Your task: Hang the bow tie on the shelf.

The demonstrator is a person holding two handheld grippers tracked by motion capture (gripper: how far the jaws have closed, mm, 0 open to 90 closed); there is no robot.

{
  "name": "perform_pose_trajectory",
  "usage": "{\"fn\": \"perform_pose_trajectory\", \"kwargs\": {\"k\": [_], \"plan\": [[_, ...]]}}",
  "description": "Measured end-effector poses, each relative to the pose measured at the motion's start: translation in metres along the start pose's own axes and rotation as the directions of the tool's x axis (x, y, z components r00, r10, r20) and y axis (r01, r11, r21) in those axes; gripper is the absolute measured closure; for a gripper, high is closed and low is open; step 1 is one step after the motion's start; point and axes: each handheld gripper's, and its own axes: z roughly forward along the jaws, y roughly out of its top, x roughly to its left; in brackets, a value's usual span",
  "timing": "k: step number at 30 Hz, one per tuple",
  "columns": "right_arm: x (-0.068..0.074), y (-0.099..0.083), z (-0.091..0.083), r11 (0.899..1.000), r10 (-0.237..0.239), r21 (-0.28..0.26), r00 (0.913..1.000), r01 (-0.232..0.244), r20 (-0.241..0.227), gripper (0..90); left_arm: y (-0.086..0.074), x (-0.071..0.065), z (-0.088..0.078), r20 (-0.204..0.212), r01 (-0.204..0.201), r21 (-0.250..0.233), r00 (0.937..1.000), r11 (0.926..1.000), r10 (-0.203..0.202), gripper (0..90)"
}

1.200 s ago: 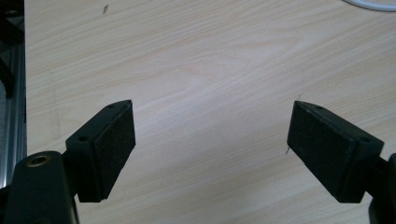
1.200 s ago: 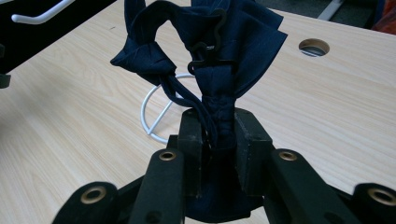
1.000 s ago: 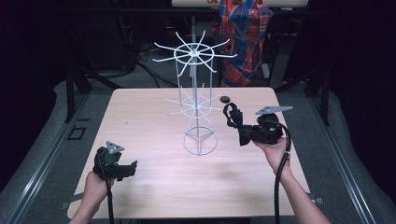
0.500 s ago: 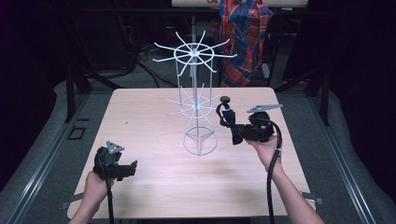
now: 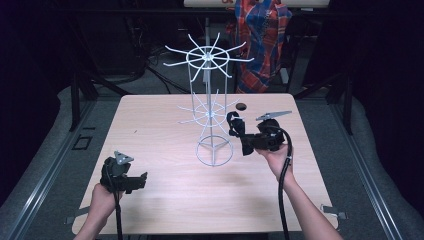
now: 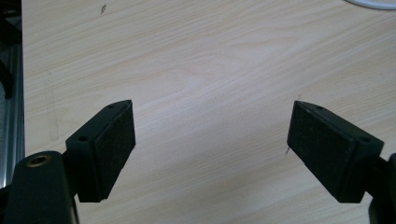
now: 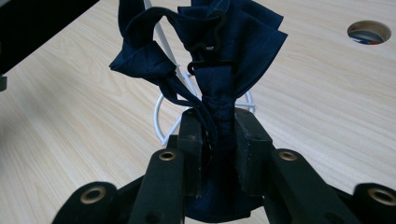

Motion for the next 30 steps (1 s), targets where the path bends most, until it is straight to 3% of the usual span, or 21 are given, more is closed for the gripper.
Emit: {"fn": "perform_pose_trajectory", "kwargs": {"k": [20, 30], "plan": [[0.003, 0.001, 0.015, 0.999, -0.043, 0.022, 0.997, 0.042, 0.065, 73.3, 0.0, 0.0, 0.0, 0.006, -0.002, -0.002, 1.0, 1.0, 0.002, 15.6], [0.0, 0.0, 0.025, 0.998, -0.046, 0.043, 0.9966, 0.043, 0.068, 72.7, 0.0, 0.0, 0.0, 0.002, -0.001, -0.003, 1.0, 1.0, 0.001, 15.6]]}}
